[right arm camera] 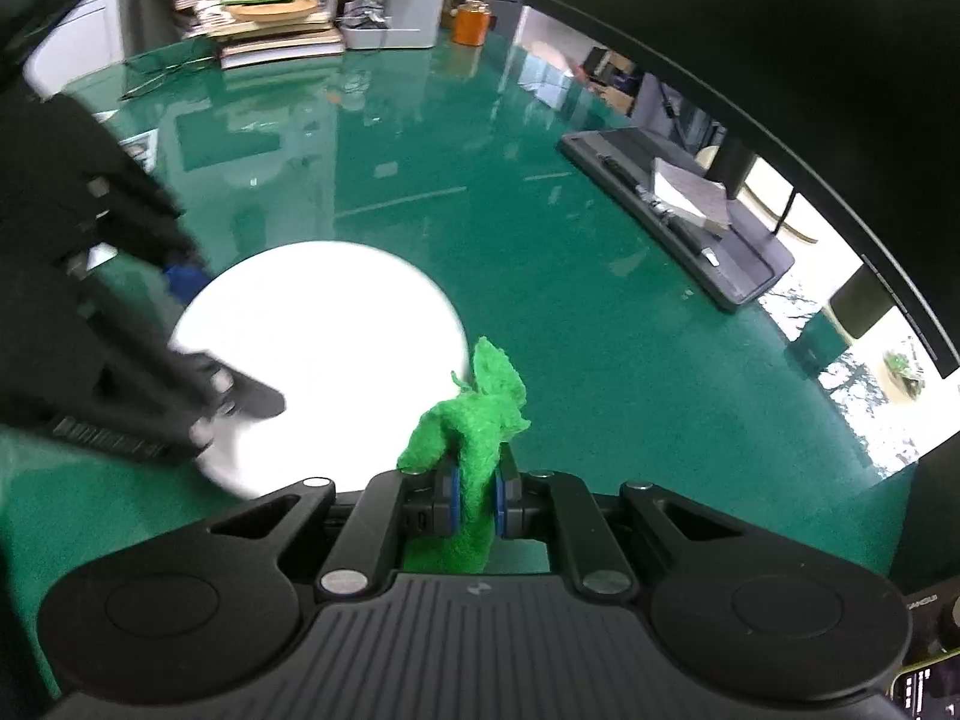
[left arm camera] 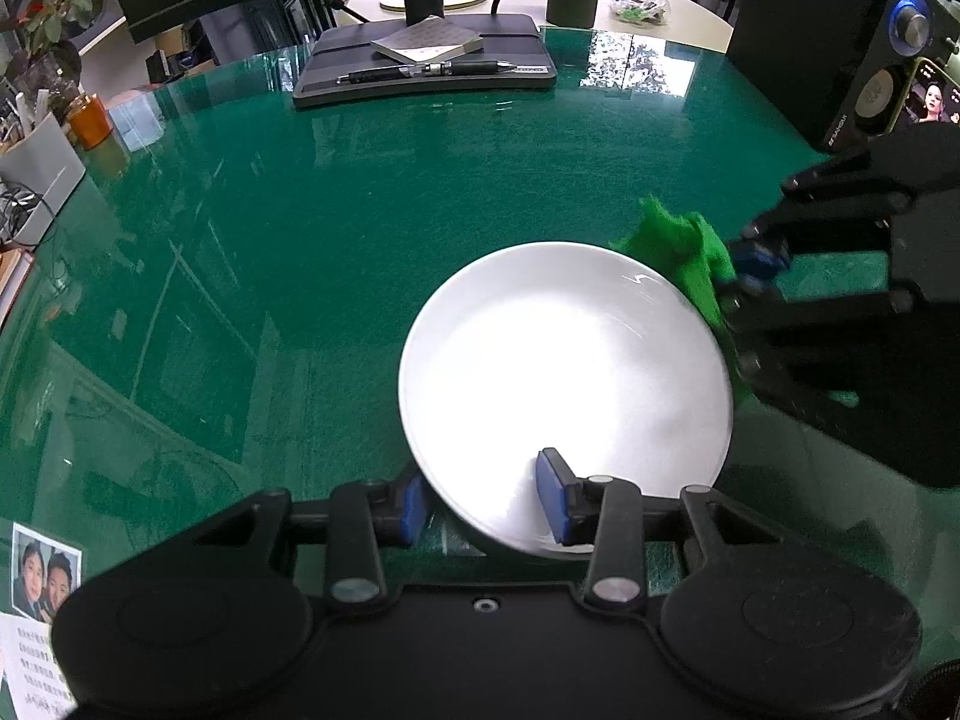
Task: Clean bowl
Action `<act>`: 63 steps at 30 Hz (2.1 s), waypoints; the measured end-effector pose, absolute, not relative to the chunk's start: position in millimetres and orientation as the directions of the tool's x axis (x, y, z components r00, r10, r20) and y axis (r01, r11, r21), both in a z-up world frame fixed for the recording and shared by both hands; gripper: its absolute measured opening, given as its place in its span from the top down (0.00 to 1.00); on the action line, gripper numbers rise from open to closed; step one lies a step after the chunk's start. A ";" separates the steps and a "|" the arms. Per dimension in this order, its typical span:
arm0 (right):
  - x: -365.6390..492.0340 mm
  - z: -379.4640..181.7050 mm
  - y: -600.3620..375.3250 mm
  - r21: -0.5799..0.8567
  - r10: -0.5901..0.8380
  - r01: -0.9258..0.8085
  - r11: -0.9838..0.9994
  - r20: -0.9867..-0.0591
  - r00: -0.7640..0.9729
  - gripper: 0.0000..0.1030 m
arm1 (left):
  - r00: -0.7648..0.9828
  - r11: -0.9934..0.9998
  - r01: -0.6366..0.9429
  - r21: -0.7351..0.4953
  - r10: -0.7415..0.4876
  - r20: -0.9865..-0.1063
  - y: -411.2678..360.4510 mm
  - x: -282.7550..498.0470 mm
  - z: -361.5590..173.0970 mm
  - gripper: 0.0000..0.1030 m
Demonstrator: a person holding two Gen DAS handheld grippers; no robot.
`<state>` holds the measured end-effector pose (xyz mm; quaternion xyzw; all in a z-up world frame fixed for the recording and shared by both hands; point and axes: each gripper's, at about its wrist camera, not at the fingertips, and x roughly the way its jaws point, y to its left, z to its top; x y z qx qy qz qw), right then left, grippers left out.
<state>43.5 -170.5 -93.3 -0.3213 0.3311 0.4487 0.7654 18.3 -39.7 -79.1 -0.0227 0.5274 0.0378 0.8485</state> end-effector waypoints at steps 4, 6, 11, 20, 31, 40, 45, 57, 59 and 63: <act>41.5 -90.2 -176.1 -0.168 0.493 -0.907 0.386 -0.793 0.357 0.90 | 0.441 0.996 -0.086 0.001 0.039 -0.897 -39.7 18.4 -78.9 0.63; 38.1 -89.8 -178.5 -0.175 0.494 -0.911 0.374 -0.793 0.355 0.90 | 0.441 0.996 -0.086 0.001 0.039 -0.897 -39.5 18.5 -79.0 0.63; 49.1 -89.5 -171.6 -0.157 0.499 -0.902 0.402 -0.788 0.359 0.90 | 0.441 0.996 -0.087 0.000 0.039 -0.897 -39.0 18.1 -79.2 0.63; 47.5 -88.5 -174.7 -0.150 0.507 -0.912 0.381 -0.792 0.342 0.90 | 0.443 0.996 -0.085 -0.003 0.035 -0.896 -39.4 17.3 -79.6 0.62; 54.5 -89.8 -173.5 -0.112 0.519 -0.911 0.397 -0.791 0.324 0.90 | 0.442 0.996 -0.086 -0.011 0.028 -0.897 -37.9 17.5 -79.9 0.59; 66.4 -91.3 -162.1 -0.093 0.516 -0.899 0.428 -0.791 0.328 0.90 | 0.437 0.996 -0.085 -0.011 0.027 -0.899 -37.7 18.4 -80.0 0.59; 60.6 -94.8 -170.3 -0.089 0.505 -0.905 0.416 -0.805 0.312 0.90 | 0.436 0.996 -0.084 -0.009 0.028 -0.899 -38.4 16.8 -79.9 0.59; 59.2 -98.0 -172.9 -0.074 0.508 -0.911 0.406 -0.810 0.292 0.90 | 0.432 0.996 -0.089 -0.006 0.033 -0.901 -40.2 15.2 -78.7 0.59; 60.3 -97.9 -170.6 -0.076 0.507 -0.911 0.405 -0.811 0.293 0.90 | 0.431 0.996 -0.091 -0.005 0.034 -0.902 -40.5 15.1 -78.6 0.58; 65.2 -97.1 -163.7 -0.081 0.515 -0.907 0.414 -0.801 0.307 0.90 | 0.429 0.996 -0.092 -0.005 0.035 -0.903 -40.0 15.8 -78.9 0.58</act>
